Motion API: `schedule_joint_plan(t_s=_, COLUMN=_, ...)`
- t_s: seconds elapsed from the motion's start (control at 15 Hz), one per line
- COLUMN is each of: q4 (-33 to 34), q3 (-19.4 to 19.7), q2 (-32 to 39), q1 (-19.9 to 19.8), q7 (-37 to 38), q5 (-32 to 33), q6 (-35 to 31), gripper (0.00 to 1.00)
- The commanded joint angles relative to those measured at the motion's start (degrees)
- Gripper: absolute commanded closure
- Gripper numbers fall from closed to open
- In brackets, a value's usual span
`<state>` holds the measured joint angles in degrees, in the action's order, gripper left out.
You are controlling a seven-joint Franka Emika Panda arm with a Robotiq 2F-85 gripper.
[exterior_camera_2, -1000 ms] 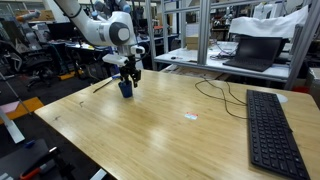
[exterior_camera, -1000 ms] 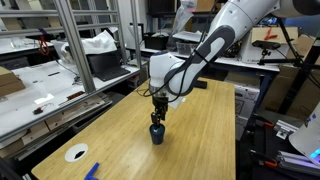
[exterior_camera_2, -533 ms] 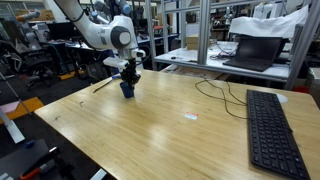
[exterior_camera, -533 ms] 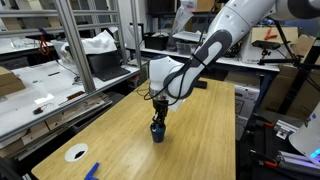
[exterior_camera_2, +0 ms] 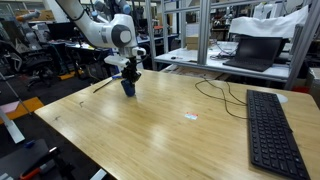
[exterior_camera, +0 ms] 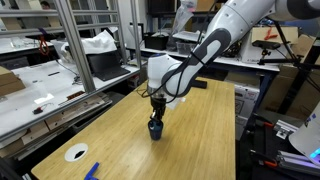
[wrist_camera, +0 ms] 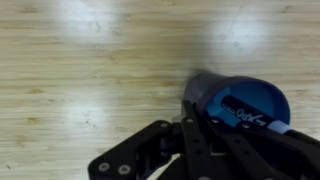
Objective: Move the cup to the right.
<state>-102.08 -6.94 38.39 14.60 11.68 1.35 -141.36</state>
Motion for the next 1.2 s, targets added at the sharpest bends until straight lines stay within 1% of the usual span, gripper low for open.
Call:
schedule_joint_plan(t_s=0.0, q4=-0.6, q3=0.8, q2=-3.0, q1=-0.7, q7=-0.6, q5=-0.7, q6=1.9, gripper=0.99)
schedule_joint_plan(t_s=0.13, q4=-1.2, q3=1.6, q2=-4.5, q1=-2.2, q7=-0.8, q5=-1.3, q6=2.5, gripper=0.99)
schedule_joint_plan(t_s=0.33, q4=-2.8, q3=2.2, q2=-6.1, q1=-5.7, q7=-1.8, q5=-3.3, q6=3.2, gripper=0.99)
schedule_joint_plan(t_s=0.6, q4=-4.9, q3=2.8, q2=-6.4, q1=-9.2, q7=-2.7, q5=-5.5, q6=2.8, gripper=0.99)
schedule_joint_plan(t_s=0.73, q4=-6.3, q3=3.7, q2=-6.6, q1=-9.1, q7=-1.3, q5=-5.2, q6=2.5, gripper=0.99)
schedule_joint_plan(t_s=0.93, q4=-8.1, q3=5.5, q2=-7.3, q1=-8.1, q7=0.3, q5=-3.1, q6=2.1, gripper=0.99)
schedule_joint_plan(t_s=1.13, q4=-10.0, q3=6.6, q2=-7.8, q1=-8.2, q7=0.6, q5=-2.6, q6=0.8, gripper=0.99)
